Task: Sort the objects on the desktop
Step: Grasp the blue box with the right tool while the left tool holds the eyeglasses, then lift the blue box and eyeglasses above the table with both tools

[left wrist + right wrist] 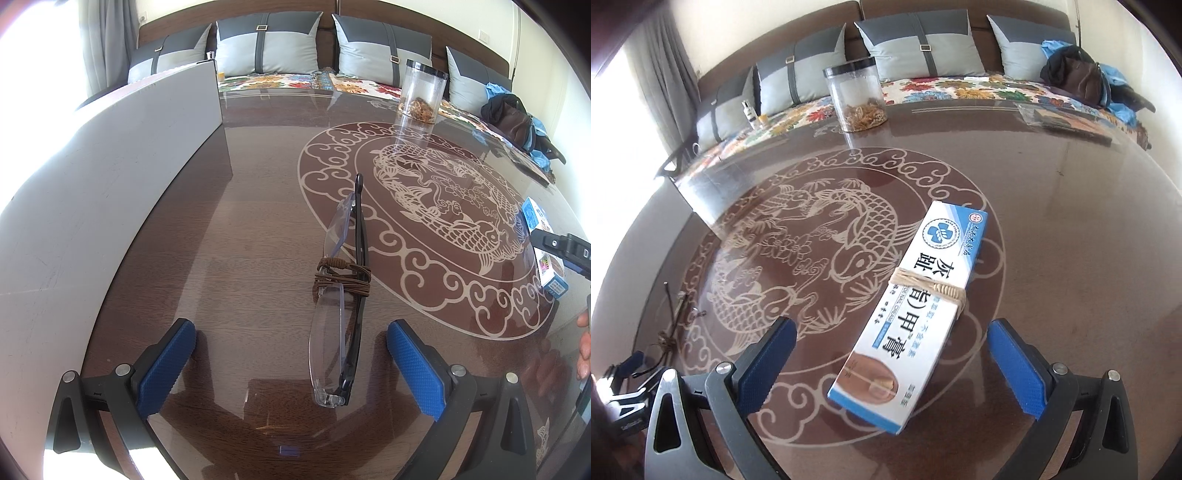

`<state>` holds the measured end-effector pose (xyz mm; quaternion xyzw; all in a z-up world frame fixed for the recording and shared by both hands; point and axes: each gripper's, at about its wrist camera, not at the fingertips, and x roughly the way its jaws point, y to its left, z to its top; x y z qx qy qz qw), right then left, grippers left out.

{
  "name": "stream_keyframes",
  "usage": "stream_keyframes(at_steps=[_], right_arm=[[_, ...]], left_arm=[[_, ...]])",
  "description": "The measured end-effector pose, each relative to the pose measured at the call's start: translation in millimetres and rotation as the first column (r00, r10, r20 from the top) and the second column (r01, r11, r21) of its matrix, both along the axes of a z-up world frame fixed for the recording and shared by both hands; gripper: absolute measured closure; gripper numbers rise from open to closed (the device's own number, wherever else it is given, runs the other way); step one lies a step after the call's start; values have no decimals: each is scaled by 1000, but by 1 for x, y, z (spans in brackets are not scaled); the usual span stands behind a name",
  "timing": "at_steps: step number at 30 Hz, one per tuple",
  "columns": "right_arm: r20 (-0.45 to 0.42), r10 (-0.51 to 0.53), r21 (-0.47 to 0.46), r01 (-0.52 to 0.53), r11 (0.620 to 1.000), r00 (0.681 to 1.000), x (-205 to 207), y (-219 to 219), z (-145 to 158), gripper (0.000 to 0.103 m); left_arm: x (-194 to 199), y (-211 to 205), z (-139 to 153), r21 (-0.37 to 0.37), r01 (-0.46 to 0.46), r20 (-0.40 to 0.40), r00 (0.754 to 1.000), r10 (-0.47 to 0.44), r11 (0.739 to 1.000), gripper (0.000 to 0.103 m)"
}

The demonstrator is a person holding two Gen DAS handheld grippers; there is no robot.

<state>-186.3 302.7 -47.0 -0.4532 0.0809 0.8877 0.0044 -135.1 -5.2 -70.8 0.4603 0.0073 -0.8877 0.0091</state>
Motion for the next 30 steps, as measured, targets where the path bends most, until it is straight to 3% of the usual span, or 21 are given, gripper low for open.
stream_keyframes(at_steps=[3, 5, 7, 13, 18, 20, 22, 26, 30], right_arm=[[1, -48, 34, 48, 998, 999, -12, -4, -5, 9], [-12, -39, 107, 40, 993, 999, -17, -13, -6, 26], [-31, 9, 156, -4, 988, 999, -18, -23, -5, 59], [-31, 187, 199, -177, 964, 982, 21, -70, -6, 58], [-12, 230, 153, -225, 962, 973, 58, -97, -7, 57], [-10, 210, 148, -206, 967, 978, 68, -97, -8, 50], [10, 204, 131, -204, 970, 979, 74, -96, -8, 32], [73, 235, 104, -242, 965, 969, 81, -91, -6, 26], [89, 233, 49, -238, 970, 968, 89, -84, -5, 18]], left_arm=[[0, 0, 0, 0, 0, 0, 1000, 0, 1000, 0], [0, 0, 0, 0, 0, 0, 1000, 0, 1000, 0], [0, 0, 0, 0, 0, 0, 1000, 0, 1000, 0], [1, -1, 0, 0, 0, 0, 1000, 0, 1000, 0], [1, -1, 0, 1, 1, 0, 1000, -1, 1000, 0], [2, 0, 1, 2, 7, 1, 1000, -7, 1000, 0], [4, -1, 2, 4, 39, 10, 999, -39, 999, 0], [14, -11, 7, 27, 197, 83, 977, -198, 980, 0], [15, -21, 15, 165, 152, 100, 980, -170, 974, 0]])
